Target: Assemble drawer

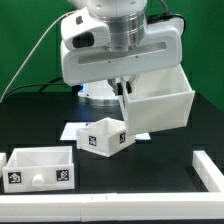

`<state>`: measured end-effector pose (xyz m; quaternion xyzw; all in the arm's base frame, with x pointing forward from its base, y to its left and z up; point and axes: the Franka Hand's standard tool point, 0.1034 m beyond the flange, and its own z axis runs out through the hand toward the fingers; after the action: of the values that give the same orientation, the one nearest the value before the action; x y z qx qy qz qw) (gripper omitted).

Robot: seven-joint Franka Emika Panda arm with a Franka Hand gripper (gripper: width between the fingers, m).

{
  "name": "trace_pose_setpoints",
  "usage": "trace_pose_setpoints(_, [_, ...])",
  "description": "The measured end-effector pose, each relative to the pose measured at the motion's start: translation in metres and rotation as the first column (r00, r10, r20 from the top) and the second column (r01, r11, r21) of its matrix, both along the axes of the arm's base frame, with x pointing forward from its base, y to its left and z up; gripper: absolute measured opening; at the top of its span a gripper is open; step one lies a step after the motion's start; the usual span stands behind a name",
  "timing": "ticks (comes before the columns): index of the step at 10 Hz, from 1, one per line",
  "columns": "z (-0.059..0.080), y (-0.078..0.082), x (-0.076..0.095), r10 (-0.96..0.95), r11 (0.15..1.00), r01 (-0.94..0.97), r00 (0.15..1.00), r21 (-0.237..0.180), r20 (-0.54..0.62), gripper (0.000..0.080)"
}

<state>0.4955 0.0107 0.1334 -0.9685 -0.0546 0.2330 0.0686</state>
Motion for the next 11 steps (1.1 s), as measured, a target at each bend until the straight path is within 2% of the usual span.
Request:
trace_pose_setpoints(1, [0.005,0.001,-0.001,-0.004,1.000,0.003,0.991,-0.012,-0.137,0.0068])
trace_pose_setpoints(3, [-0.003,0.000,0.020,0.017,1.000,-0.024,0.948,-0.016,-0.319,0.0068])
trace_pose_setpoints(4, [-0.011,-0.005,0.029,0.013,1.000,-0.021,0.938,-0.021,-0.346,0.0068])
trace_pose_setpoints(6, [-0.016,-0.005,0.021,0.020,0.999,-0.031,0.877,-0.014,-0.479,0.0068])
trace_pose_setpoints(8, [-0.021,-0.005,0.027,0.022,0.999,-0.033,0.881,-0.015,-0.473,0.0068])
trace_pose_setpoints(10, [-0.024,-0.006,0.024,-0.044,0.996,-0.002,0.843,-0.084,-0.537,0.0068])
trace_pose_setpoints(11, [-0.036,-0.012,0.028,-0.122,0.987,0.039,0.814,-0.157,-0.568,0.0068])
